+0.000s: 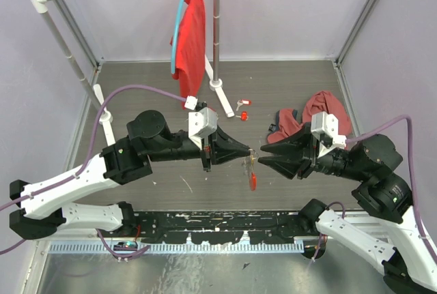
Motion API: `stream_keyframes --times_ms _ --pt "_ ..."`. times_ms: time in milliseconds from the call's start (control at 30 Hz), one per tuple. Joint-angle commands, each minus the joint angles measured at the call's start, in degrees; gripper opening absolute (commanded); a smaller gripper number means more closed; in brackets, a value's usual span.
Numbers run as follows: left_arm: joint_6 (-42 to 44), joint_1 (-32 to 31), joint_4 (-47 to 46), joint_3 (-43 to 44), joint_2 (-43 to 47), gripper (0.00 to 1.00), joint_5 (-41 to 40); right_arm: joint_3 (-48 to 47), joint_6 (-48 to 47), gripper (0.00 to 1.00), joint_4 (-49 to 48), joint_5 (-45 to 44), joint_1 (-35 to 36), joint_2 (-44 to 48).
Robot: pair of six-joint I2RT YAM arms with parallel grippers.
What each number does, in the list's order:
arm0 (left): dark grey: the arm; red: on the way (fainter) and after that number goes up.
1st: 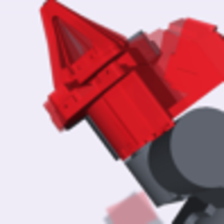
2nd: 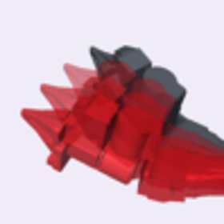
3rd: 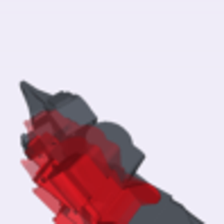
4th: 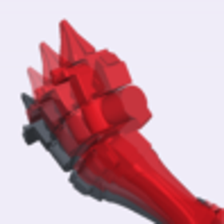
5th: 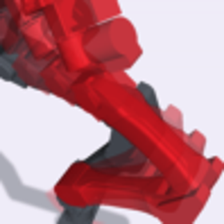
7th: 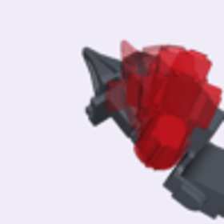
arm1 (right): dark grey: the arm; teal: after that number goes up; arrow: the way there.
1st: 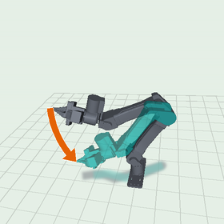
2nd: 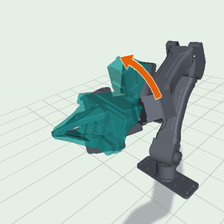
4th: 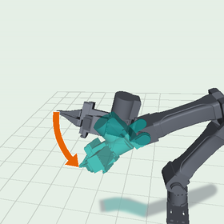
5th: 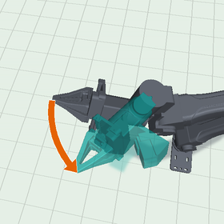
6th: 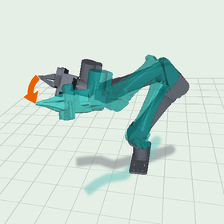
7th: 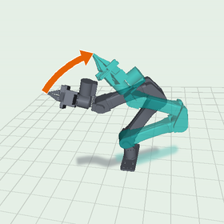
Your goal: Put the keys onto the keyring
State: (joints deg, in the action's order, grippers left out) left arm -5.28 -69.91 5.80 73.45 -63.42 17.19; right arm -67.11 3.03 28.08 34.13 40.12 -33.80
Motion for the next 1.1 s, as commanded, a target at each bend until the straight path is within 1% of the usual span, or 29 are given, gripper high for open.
stream_keyframes --times_ms 0,267,533,967,1067 --pt "-1.1 -0.1 -4.2 0.8 1.4 0.00 4.5 -2.2 -2.2 0.38 -4.3 4.0 0.2 -0.7" --pt "-1.3 -0.1 -4.3 1.5 0.5 0.00 6.1 -2.1 -0.9 0.37 -5.7 5.0 0.3 -0.9" --pt "-0.7 0.0 -3.8 2.1 0.3 0.00 6.0 -1.4 -0.6 0.35 -5.8 6.4 0.3 -2.1" --pt "-0.4 -0.1 -3.4 2.5 0.2 0.00 5.7 -0.4 -0.6 0.24 -5.8 7.5 0.2 -3.2" --pt "-0.4 0.0 -3.4 2.4 0.2 0.00 5.5 -0.1 -0.7 0.24 -5.8 7.4 0.3 -3.1"
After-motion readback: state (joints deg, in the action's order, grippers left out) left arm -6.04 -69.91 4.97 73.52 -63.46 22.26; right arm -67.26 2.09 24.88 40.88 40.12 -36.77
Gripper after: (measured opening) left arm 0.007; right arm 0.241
